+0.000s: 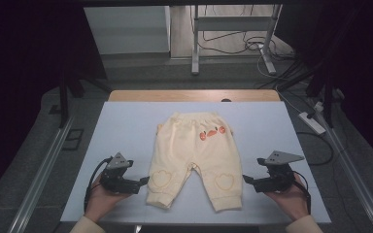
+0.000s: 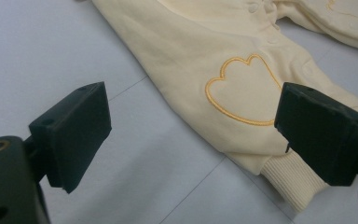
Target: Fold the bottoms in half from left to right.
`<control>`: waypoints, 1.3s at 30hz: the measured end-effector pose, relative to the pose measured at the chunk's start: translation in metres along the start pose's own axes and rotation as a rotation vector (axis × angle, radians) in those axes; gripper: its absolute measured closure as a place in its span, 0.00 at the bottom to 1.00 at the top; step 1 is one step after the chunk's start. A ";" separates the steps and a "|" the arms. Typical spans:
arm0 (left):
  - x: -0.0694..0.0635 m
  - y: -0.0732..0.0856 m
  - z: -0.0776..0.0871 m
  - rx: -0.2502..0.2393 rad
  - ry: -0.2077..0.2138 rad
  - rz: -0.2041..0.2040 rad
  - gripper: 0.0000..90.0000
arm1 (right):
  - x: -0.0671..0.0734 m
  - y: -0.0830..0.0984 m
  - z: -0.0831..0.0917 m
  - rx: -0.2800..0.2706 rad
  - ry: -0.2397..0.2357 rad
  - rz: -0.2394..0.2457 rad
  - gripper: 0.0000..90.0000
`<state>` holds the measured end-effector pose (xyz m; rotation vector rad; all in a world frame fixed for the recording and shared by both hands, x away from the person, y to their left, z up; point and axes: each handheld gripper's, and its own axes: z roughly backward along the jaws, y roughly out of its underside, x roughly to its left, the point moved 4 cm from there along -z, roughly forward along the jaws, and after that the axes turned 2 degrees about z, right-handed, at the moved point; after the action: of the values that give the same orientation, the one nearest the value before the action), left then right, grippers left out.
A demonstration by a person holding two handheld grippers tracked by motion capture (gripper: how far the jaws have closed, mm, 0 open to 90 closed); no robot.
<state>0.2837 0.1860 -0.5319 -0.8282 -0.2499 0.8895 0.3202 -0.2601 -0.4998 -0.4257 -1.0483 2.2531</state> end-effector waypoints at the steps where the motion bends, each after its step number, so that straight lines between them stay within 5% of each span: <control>1: 0.000 0.000 0.000 -0.001 -0.001 -0.001 0.12 | 0.000 0.000 0.000 0.000 -0.001 0.000 0.17; 28: 0.002 0.002 0.001 -0.004 0.002 0.007 0.12 | 0.006 -0.002 -0.006 0.007 -0.005 0.015 0.18; 39: 0.003 0.002 0.001 -0.002 0.002 0.007 0.12 | 0.020 -0.012 -0.016 -0.004 -0.042 0.028 0.18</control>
<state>0.2836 0.1892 -0.5332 -0.8321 -0.2459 0.8953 0.3177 -0.2324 -0.5013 -0.3989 -1.0746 2.2939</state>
